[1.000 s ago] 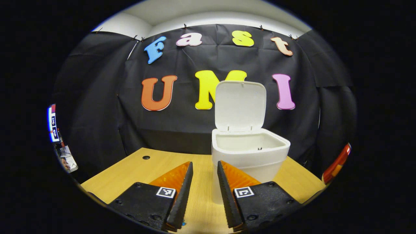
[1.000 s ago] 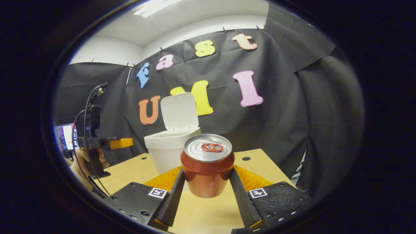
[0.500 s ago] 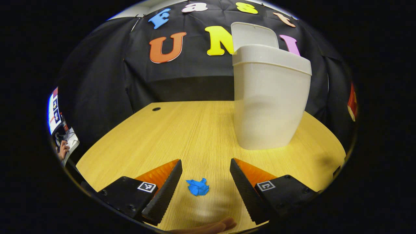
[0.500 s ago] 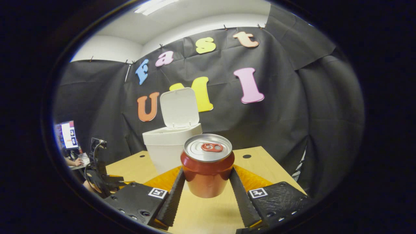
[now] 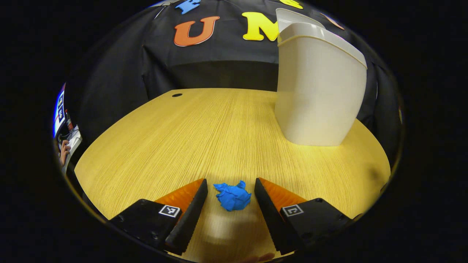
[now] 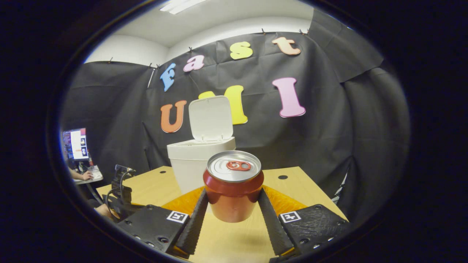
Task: Press the lid of the desktop garbage bin to open it, pick up the crumpled paper on the desktop and throw it into the bin, then pick up the pop can on the desktop and drop it into the bin, and finally close the garbage bin lid.
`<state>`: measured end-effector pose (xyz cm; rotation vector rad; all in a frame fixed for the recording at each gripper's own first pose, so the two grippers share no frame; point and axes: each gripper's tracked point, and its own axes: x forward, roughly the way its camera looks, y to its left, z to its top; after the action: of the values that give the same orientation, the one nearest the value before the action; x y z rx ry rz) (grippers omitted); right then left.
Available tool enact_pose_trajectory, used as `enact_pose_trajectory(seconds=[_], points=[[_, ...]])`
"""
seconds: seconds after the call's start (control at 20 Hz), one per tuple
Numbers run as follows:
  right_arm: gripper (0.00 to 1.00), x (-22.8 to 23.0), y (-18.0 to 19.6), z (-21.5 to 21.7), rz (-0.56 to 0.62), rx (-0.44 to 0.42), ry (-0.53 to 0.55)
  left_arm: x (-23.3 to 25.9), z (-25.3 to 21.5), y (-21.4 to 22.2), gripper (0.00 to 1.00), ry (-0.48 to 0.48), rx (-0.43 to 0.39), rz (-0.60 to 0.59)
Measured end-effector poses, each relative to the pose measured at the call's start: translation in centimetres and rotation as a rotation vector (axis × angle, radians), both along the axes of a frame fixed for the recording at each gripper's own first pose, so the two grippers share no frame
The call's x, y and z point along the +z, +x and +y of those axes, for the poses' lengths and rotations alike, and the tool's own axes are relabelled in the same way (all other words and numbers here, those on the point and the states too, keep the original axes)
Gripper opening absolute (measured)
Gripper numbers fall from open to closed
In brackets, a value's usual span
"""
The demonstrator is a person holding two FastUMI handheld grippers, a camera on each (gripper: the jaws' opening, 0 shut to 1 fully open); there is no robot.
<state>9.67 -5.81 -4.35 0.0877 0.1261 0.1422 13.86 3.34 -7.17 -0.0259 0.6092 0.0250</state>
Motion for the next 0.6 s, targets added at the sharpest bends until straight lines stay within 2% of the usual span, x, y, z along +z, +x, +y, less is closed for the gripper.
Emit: enact_pose_trajectory(seconds=[0.1, 0.15, 0.2, 0.25, 0.35, 0.45, 0.6], points=[[0.75, -0.4, 0.1, 0.0, 0.016, -0.002, 0.004, 0.0, 0.1, 0.0, 0.80, 0.007, 0.000, 0.015], [0.76, -0.7, 0.2, 0.1, 0.024, -0.004, -0.002, -0.4, 0.2, 0.0, 0.67, 0.018, 0.009, 0.019], [0.76, -0.7, 0.2, -0.1, 0.026, -0.011, -0.009, -0.4, 0.2, 0.1, 0.63, 0.022, 0.015, 0.016], [0.76, -0.6, 0.2, -0.1, 0.024, -0.014, -0.011, -0.3, 0.4, -0.1, 0.54, 0.025, 0.022, 0.016], [0.77, -0.6, 0.1, 0.0, 0.024, -0.012, -0.007, 0.0, 0.6, 0.0, 0.45, 0.034, 0.023, 0.010], [0.77, -0.6, 0.2, -0.1, 0.027, -0.017, -0.010, 1.4, 0.9, 0.0, 0.40, 0.056, 0.029, -0.020], [0.76, -0.5, 0.3, -0.9, 0.028, -0.035, -0.007, 6.0, 0.9, -0.1, 0.39, 0.036, 0.041, -0.096]])
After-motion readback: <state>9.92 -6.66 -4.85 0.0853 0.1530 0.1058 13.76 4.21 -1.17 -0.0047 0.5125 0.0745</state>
